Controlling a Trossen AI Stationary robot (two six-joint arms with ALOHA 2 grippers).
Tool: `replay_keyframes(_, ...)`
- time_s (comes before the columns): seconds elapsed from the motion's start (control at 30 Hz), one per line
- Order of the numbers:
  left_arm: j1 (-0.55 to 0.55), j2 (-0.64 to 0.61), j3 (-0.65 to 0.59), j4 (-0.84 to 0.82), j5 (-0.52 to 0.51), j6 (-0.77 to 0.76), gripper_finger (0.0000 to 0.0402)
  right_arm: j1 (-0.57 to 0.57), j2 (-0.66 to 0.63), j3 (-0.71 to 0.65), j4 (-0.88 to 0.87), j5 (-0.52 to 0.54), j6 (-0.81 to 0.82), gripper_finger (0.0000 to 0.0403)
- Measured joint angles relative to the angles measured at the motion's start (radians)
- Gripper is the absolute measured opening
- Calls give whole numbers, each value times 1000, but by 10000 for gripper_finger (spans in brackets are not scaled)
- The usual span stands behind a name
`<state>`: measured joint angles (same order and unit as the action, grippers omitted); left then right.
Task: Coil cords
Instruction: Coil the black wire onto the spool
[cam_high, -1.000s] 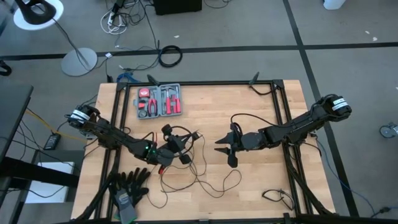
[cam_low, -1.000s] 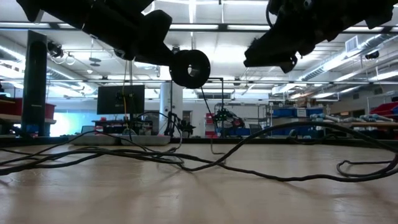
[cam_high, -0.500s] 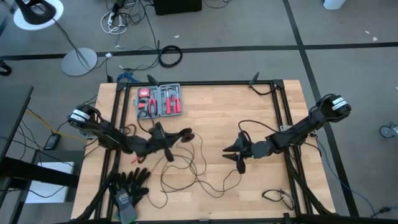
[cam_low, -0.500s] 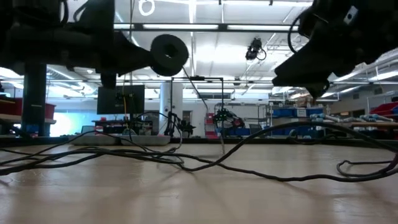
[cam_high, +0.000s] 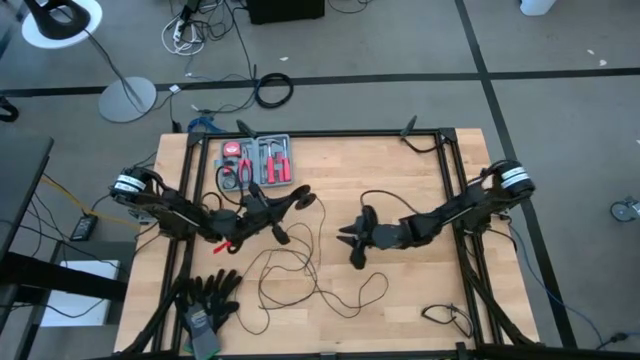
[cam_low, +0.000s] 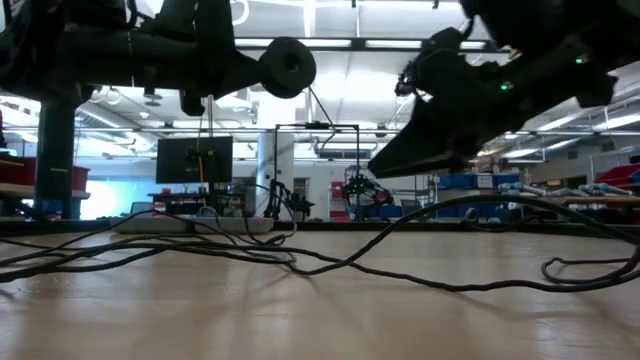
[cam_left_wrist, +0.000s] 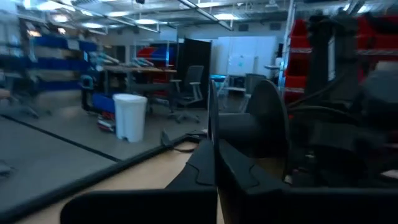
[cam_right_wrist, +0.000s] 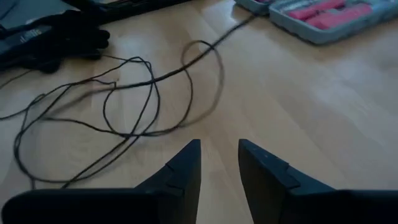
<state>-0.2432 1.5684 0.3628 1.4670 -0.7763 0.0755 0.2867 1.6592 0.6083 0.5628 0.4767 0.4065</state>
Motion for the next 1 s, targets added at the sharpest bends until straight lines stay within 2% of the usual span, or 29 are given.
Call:
replay_keyframes(0.23,3,0,4,-9,-3,0,0,-25,57,81,1,0,-34,99)
replay_keyframes(0.43,3,0,3,-9,-3,-15,0,2,57,145,-98,16,-443,89)
replay_keyframes(0.67,7,0,3,-54,0,-87,0,28,57,282,-384,159,-684,69)
replay_keyframes(1.0,35,0,3,-59,3,-146,1,27,57,328,-407,171,-978,57)
